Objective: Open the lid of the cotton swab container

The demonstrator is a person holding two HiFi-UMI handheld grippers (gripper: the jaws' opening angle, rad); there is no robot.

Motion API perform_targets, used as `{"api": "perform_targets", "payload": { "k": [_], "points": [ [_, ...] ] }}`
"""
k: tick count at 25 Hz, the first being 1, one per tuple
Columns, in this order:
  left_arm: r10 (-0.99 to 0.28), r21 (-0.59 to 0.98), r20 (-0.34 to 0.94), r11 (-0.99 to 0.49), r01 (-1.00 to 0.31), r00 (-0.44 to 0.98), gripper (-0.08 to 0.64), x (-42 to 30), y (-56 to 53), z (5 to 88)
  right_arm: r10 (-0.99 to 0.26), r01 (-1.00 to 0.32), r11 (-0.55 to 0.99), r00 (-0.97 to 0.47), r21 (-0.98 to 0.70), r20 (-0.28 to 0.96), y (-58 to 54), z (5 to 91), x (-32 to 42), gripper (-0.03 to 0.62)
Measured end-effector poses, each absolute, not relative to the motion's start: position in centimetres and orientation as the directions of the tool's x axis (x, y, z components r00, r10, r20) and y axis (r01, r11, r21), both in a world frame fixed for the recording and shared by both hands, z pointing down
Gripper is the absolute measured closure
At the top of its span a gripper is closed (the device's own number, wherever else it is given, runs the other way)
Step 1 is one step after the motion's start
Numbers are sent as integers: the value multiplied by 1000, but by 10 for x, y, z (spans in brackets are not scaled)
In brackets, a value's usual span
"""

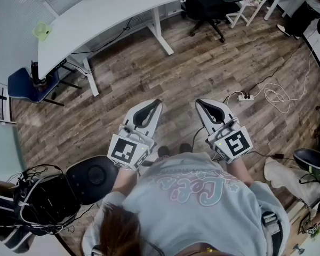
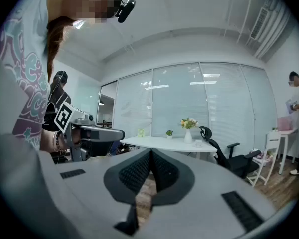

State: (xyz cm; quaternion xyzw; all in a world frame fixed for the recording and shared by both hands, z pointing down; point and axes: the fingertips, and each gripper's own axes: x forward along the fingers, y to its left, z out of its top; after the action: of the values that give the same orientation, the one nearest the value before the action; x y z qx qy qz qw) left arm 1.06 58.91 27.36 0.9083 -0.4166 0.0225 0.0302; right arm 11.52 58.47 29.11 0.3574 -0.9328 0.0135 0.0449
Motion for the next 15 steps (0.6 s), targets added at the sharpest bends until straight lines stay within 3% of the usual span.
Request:
{"api": "perform_targets", "payload": {
  "k": [15],
  "points": [
    [-749,54,89,-654,-755,656,541,15,594,269,-688,-693,721,-718,-20,105,591,287,124,588]
  ]
}}
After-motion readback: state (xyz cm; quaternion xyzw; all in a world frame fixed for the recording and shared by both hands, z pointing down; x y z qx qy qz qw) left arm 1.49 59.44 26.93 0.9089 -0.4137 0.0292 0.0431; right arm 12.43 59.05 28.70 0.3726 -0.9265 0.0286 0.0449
